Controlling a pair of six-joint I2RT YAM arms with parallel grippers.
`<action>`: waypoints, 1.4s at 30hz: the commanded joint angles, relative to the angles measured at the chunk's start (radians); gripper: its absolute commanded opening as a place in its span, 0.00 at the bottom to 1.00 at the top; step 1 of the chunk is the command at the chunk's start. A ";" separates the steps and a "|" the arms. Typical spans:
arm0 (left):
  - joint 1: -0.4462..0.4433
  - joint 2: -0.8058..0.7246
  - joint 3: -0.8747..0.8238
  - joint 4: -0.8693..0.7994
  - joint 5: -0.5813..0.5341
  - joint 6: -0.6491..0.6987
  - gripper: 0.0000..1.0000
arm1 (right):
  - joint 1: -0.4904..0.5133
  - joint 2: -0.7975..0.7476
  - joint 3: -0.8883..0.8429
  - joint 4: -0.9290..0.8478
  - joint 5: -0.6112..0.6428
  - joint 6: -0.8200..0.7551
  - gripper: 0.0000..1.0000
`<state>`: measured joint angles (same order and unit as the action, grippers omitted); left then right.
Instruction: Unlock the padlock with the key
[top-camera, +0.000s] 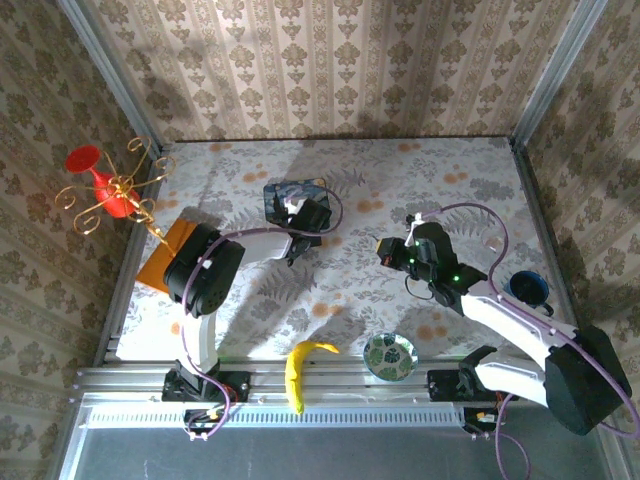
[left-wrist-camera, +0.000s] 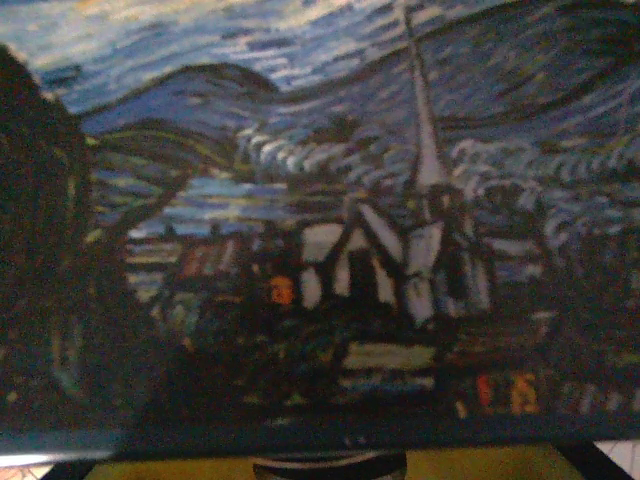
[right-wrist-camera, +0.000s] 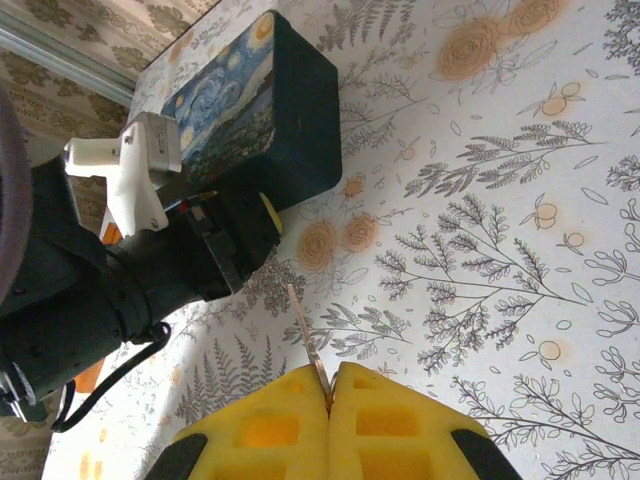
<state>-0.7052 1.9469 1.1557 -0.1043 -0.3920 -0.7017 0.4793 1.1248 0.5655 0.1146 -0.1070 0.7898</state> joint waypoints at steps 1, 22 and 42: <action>-0.010 -0.021 0.017 -0.093 0.112 -0.108 0.18 | -0.004 0.040 -0.049 0.089 -0.027 0.016 0.00; -0.016 -0.013 0.073 -0.040 0.482 -0.417 0.10 | 0.049 0.486 -0.075 0.588 -0.202 -0.054 0.00; 0.017 -0.017 0.028 0.043 0.599 -0.517 0.10 | 0.120 0.729 -0.121 0.993 0.016 0.034 0.00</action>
<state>-0.6971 1.9308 1.1980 -0.0906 0.1799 -1.1908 0.5945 1.8187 0.4561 1.0008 -0.1337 0.7906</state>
